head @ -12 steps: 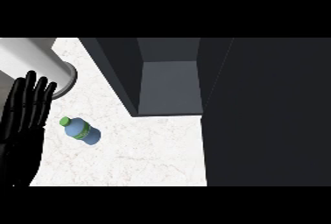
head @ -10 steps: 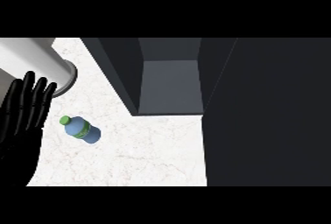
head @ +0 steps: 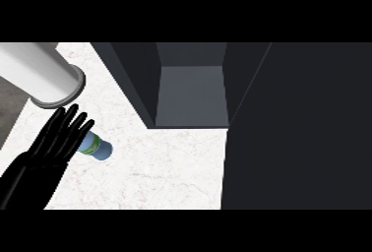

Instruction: Pick up the bottled water, place it into the cabinet and close the cabinet

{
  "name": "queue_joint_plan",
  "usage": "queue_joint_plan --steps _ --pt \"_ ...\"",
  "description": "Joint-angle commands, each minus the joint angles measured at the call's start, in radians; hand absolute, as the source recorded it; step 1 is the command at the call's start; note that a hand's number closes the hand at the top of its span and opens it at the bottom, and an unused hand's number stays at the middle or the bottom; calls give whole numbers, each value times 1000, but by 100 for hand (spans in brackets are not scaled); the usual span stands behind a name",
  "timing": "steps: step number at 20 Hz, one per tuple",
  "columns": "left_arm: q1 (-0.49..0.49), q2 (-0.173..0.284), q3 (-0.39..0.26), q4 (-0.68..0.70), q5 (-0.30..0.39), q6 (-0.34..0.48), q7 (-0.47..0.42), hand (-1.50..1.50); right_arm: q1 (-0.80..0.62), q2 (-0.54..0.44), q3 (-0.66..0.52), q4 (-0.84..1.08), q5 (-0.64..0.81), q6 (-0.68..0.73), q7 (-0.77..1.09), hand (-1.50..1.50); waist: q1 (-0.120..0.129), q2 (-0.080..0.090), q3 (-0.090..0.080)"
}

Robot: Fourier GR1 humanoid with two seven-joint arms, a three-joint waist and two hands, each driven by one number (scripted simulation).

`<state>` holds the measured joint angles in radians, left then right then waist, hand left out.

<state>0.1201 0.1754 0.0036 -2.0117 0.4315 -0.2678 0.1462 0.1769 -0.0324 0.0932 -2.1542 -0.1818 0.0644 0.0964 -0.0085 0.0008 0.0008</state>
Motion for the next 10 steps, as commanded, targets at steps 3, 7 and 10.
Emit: queue_joint_plan --steps 3,7,10 --pt "98 95 94 -50 251 -67 169 -150 121 -22 -29 -84 -174 52 95 -150 9 -3 0" --pt "92 149 204 20 360 -147 176 -150 167 4 8 -51 -135 78 19 -150 9 -2 -1" --pt "101 146 239 70 347 -206 151 -150 196 -13 -22 -122 -177 84 57 -150 7 -2 -1"
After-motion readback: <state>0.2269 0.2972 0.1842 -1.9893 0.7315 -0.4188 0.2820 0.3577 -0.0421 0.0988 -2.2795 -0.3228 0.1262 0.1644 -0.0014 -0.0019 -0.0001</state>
